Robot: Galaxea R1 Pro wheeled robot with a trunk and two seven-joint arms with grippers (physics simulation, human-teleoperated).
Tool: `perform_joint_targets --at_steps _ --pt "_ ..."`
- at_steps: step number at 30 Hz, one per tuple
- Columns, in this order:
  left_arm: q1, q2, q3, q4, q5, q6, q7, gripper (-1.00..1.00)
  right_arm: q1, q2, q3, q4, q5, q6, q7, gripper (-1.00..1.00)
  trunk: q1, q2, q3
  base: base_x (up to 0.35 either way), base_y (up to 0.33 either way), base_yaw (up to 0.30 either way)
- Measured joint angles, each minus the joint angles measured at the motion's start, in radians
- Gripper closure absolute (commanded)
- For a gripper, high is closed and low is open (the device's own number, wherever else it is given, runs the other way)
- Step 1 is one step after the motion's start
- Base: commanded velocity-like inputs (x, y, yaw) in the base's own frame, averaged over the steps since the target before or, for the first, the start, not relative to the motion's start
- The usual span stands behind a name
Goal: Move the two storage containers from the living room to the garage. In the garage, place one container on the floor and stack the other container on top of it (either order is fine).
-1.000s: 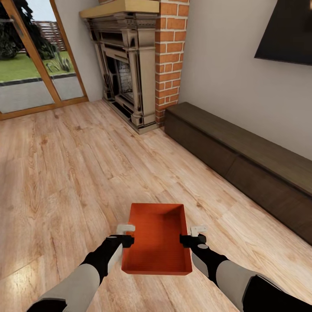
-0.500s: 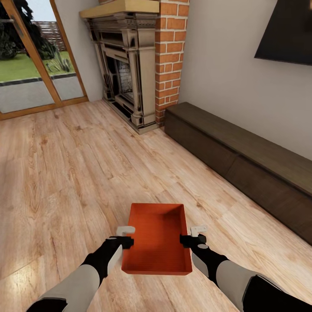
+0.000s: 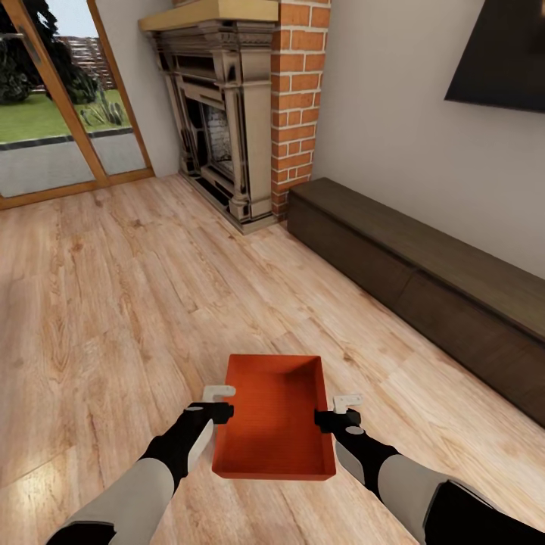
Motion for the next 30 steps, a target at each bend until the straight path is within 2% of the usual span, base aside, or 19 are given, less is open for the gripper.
perform_joint_targets --at_steps 8,14,22,30 --pt "0.0 0.0 -0.002 0.001 0.0 0.001 0.0 -1.0 0.0 0.0 0.0 0.001 -0.001 0.008 0.0 -1.0 0.031 -0.056 -0.025 0.0 0.0 0.0" --pt "0.0 0.0 -0.002 0.001 0.0 0.0 0.0 -1.0 0.0 -0.012 -0.002 0.004 -0.001 0.068 0.0 -1.0 0.054 -0.098 -0.044 0.0 0.0 0.0" --pt "0.0 0.0 -0.002 0.001 0.0 0.0 0.0 -1.0 0.0 -0.019 -0.003 0.005 -0.003 0.104 0.001 -1.0 0.084 -0.154 -0.069 0.0 0.0 0.0" --pt "0.0 0.001 -0.001 0.001 0.0 0.0 0.0 -1.0 0.0 -0.018 -0.003 0.005 -0.004 0.102 0.001 -1.0 0.115 -0.21 -0.094 0.0 0.0 0.0"
